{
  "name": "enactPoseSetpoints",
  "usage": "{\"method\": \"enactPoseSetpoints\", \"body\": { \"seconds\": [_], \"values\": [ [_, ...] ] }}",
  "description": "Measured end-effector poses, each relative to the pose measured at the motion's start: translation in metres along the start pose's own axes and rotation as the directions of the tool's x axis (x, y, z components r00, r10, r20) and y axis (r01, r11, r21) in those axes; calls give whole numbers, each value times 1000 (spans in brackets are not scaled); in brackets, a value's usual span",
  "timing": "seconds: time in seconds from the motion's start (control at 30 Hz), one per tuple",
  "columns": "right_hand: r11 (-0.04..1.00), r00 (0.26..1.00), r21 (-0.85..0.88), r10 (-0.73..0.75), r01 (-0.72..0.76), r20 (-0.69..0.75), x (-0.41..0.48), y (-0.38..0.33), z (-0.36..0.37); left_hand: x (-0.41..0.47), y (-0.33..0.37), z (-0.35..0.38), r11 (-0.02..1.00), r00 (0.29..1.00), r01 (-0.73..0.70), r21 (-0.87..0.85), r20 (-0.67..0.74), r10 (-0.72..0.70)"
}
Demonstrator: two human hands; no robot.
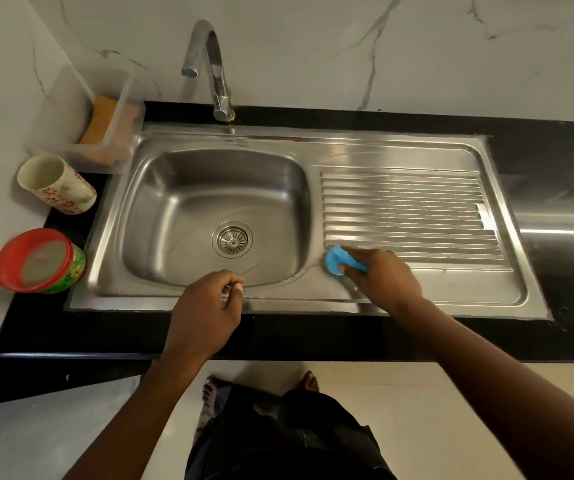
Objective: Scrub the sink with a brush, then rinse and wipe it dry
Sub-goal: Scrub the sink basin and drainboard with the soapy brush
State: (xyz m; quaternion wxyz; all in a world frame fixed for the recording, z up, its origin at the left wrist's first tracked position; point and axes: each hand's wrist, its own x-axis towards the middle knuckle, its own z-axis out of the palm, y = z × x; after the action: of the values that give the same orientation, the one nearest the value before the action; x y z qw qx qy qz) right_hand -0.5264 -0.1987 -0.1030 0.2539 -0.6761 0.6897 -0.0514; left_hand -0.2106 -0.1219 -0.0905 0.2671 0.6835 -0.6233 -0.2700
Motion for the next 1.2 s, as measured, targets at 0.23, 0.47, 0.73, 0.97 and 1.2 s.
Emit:
{"method": "enactPoseSetpoints", "body": {
  "seconds": [0.23, 0.47, 0.73, 0.97, 1.2],
  "values": [
    [985, 976, 72, -165, 156, 141, -19, -49, 44, 3, 5, 5, 1000, 1000, -16, 14, 24, 15],
    [999, 998, 37, -28, 26, 49, -24, 41, -16, 3, 18, 17, 1000, 999, -21, -5, 33, 21],
    [994, 993, 90, -75, 66, 94, -21, 10, 14, 5, 29, 30, 998, 997, -57, -5, 48, 58],
    [998, 998, 52, 16, -19, 57, -39, 83, -29, 4, 42, 45, 997, 994, -79, -22, 71, 80],
    [996, 1000, 91, -1, 0, 11, -16, 52, -7, 1, 50, 56, 995, 986, -97, 4, 135, 96]
  ]
}}
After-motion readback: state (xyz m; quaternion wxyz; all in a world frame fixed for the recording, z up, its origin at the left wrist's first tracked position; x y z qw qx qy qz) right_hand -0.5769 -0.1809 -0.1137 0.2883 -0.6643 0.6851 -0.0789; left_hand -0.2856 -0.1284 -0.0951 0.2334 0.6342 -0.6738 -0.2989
